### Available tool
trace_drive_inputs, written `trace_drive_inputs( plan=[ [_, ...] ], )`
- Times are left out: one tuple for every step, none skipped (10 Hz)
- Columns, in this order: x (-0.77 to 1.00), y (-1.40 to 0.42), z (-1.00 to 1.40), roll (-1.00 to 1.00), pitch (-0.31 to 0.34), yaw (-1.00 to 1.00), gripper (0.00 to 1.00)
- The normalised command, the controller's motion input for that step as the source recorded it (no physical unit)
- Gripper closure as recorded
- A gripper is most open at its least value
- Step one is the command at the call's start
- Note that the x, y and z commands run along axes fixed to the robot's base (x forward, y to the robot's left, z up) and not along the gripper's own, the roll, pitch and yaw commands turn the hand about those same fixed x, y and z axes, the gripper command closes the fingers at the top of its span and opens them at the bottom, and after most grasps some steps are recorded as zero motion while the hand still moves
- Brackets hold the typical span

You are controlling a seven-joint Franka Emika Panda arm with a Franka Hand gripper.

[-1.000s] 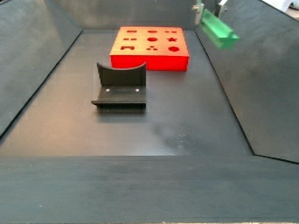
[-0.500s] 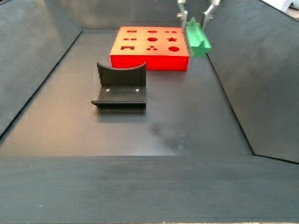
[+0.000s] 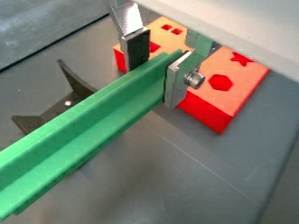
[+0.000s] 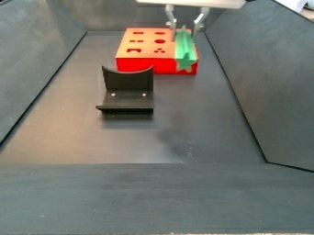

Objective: Pick up the star object. Move up. Place the star object on the fixture. Regrasp the star object. Move to above the board. Insert the star object.
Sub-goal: Place the star object on the fixture.

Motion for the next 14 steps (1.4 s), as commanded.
trace_drive_inputs(
  plan=[
    [1.0, -0.03, 0.32, -1.0, 0.039, 0.06, 1.0],
    [1.0, -0.05, 0.36, -1.0, 0.045, 0.06, 1.0],
    [1.0, -0.03, 0.34, -1.0, 0.06, 0.05, 1.0],
    [1.0, -0.02, 0.28, -1.0, 0.068, 0.05, 1.0],
    [1.0, -0.01, 0.23, -1.0, 0.075, 0.04, 1.0],
    [1.0, 0.01, 0.16, -1.0, 0.086, 0.03, 1.0],
    [1.0, 0.02, 0.12, -1.0, 0.093, 0.02, 1.0],
    [1.0, 0.03, 0.07, -1.0, 0.104, 0.01, 1.0],
    [0.97, 0.04, 0.05, -1.0, 0.107, 0.01, 1.0],
    [0.81, 0.04, 0.01, -1.0, 0.118, -0.01, 1.0],
    [0.74, 0.04, 0.0, -1.0, 0.123, -0.02, 1.0],
    [0.62, 0.04, -0.01, -1.0, 0.131, -0.04, 1.0],
    [0.52, 0.04, -0.01, -1.0, 0.139, -0.05, 1.0],
    [0.43, 0.04, -0.01, -1.0, 0.146, -0.07, 1.0]
  ],
)
